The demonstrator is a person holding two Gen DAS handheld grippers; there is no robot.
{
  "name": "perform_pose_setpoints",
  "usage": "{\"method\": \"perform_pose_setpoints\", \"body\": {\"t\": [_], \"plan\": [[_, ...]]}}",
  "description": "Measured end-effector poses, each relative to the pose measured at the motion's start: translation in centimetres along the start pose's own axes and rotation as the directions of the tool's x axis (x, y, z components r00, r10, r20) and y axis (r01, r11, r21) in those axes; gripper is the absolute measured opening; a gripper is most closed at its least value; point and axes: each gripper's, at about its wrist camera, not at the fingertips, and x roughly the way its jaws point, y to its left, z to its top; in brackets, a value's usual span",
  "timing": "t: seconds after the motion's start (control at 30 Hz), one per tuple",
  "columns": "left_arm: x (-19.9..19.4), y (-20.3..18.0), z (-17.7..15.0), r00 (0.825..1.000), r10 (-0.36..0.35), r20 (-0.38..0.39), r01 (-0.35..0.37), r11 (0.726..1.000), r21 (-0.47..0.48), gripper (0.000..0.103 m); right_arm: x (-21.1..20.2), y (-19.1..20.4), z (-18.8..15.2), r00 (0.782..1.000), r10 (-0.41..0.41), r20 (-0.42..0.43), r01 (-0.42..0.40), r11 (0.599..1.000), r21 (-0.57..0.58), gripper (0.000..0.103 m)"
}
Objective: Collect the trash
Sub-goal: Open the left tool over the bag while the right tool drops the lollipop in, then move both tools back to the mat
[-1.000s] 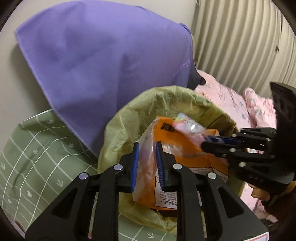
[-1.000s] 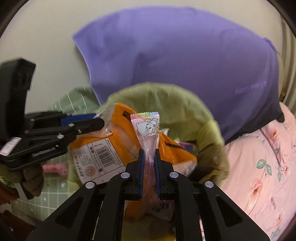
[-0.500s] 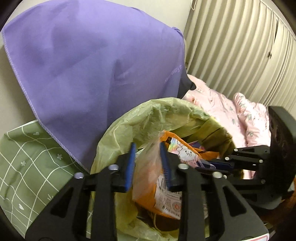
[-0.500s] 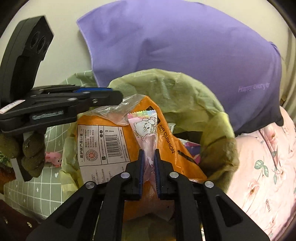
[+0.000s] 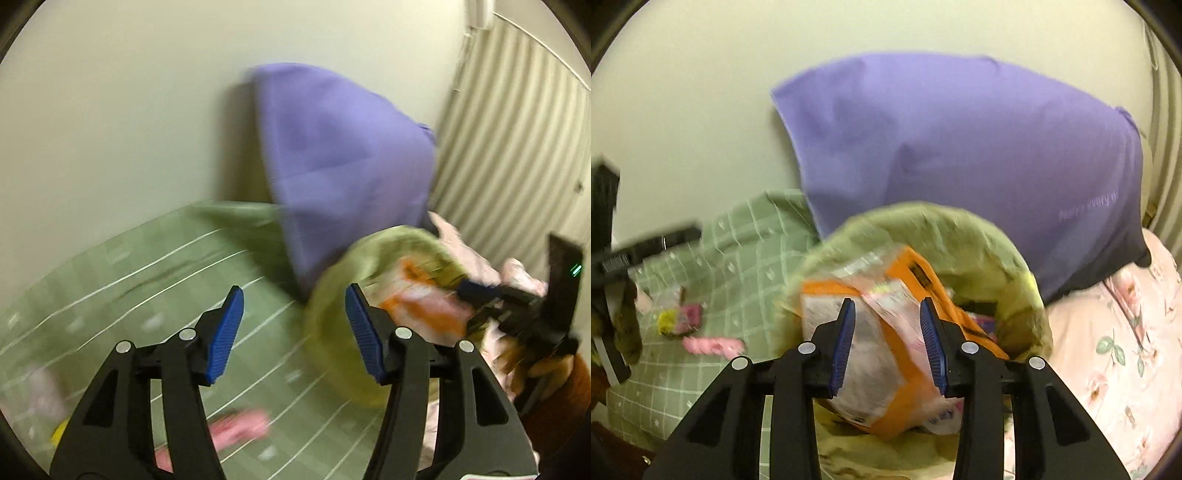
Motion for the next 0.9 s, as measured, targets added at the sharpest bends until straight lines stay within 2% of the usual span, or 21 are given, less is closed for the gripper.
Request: {"method": "perform_pose_setpoints", "body": {"t": [0.07,0.17,0.23,0.33,0.43,0.53,0.63,0.73,0.83,0.9], "plan": [[-1.6,2.8,-2.1,0.998,0.069,-0.005,-0.069,0.997,-0.031,0.054,-0.6,1.0,0.3,0.999,0.037,0.032,-0.036,0.999,-0.015,0.035],[-4.1,7.6,-5.1,0.980,0.196,-0.029,-0.198,0.977,-0.084,0.054,-0.6,3.3,0.8,0.993,0.101,0.053,-0.099,0.994,-0.048,0.035],[-5.8,11.0,-7.4,0.959,0.280,-0.047,-0.284,0.947,-0.152,0.054,0.0,5.2,1.0,0.987,0.154,0.045,-0.151,0.986,-0.073,0.035],[-8.2,15.4,-10.0,0.935,0.347,-0.072,-0.353,0.896,-0.268,0.054,1.4,7.8,0.8,0.976,0.216,0.002,-0.214,0.971,-0.105,0.035],[-10.1,18.3,-12.3,0.911,0.402,-0.090,-0.408,0.851,-0.330,0.054,2.7,10.4,0.4,0.966,0.256,-0.040,-0.259,0.956,-0.139,0.035],[-11.4,19.7,-14.3,0.900,0.423,-0.104,-0.430,0.823,-0.371,0.055,3.6,12.5,0.1,0.953,0.297,-0.068,-0.304,0.940,-0.154,0.035],[-11.9,20.9,-15.3,0.897,0.425,-0.121,-0.436,0.805,-0.402,0.054,4.0,14.0,-0.3,0.942,0.325,-0.080,-0.334,0.926,-0.173,0.035],[-11.4,21.2,-14.9,0.896,0.424,-0.133,-0.441,0.818,-0.368,0.055,4.9,15.1,-0.6,0.928,0.359,-0.103,-0.372,0.912,-0.175,0.045],[-9.7,21.8,-14.0,0.907,0.380,-0.181,-0.420,0.848,-0.325,0.055,6.1,16.3,-1.1,0.893,0.422,-0.155,-0.445,0.879,-0.170,0.048],[-8.9,22.1,-13.8,0.907,0.370,-0.200,-0.419,0.842,-0.340,0.055,6.8,17.4,-1.7,0.878,0.442,-0.185,-0.473,0.861,-0.185,0.050]]}}
